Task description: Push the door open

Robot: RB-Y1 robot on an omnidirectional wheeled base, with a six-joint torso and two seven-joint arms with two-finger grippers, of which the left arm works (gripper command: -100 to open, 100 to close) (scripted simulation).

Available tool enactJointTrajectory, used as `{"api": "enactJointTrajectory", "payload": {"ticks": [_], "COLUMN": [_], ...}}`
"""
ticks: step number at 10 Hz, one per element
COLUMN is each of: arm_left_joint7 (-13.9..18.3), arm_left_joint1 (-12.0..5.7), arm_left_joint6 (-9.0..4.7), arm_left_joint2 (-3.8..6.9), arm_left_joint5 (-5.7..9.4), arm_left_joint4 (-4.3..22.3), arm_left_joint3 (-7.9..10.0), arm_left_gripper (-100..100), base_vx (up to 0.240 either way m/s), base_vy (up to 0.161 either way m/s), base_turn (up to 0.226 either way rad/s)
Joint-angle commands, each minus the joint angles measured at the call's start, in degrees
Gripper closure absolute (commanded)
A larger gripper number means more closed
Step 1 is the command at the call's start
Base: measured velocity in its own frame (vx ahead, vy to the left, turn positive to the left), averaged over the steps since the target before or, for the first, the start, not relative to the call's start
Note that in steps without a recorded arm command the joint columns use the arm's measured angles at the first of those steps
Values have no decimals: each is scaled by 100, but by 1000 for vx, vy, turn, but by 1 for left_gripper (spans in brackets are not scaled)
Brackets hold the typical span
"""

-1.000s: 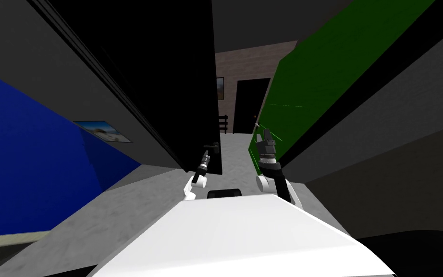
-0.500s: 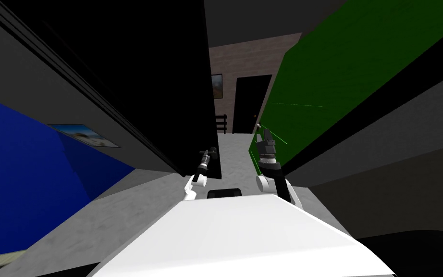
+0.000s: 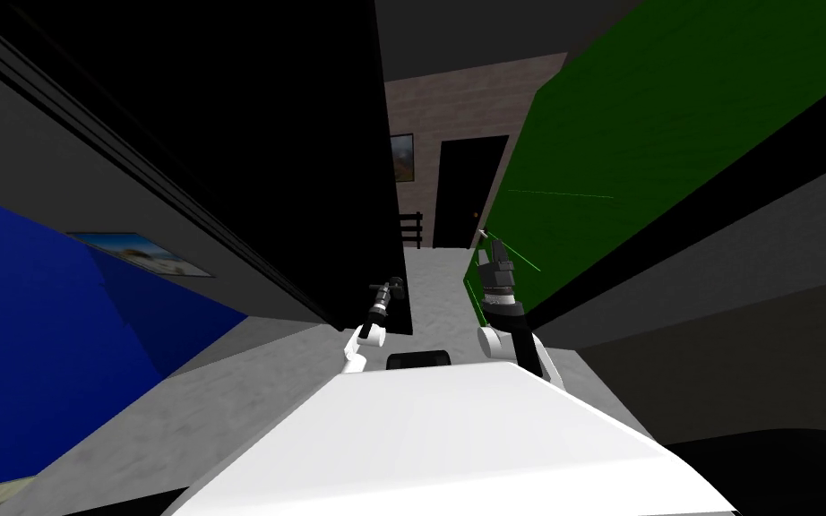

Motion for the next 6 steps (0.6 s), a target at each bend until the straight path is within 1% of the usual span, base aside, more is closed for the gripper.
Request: {"api": "enactJointTrajectory", "payload": {"ticks": [1, 3, 4, 6], "arm_left_joint7": [2, 2, -13, -27], "arm_left_joint1": [24, 24, -17, -35], "arm_left_joint6": [-1, -1, 3, 6], "arm_left_joint2": [-1, -1, 1, 3], "arm_left_joint5": [0, 0, 3, 8], "arm_left_joint4": [6, 6, 20, 42], "arm_left_joint3": [-9, -9, 59, 131], "arm_left_gripper": [100, 100, 100, 100], "base_vx": [0, 0, 99, 158], "base_vy": [0, 0, -8, -54], "base_turn": [0, 0, 25, 25]}}
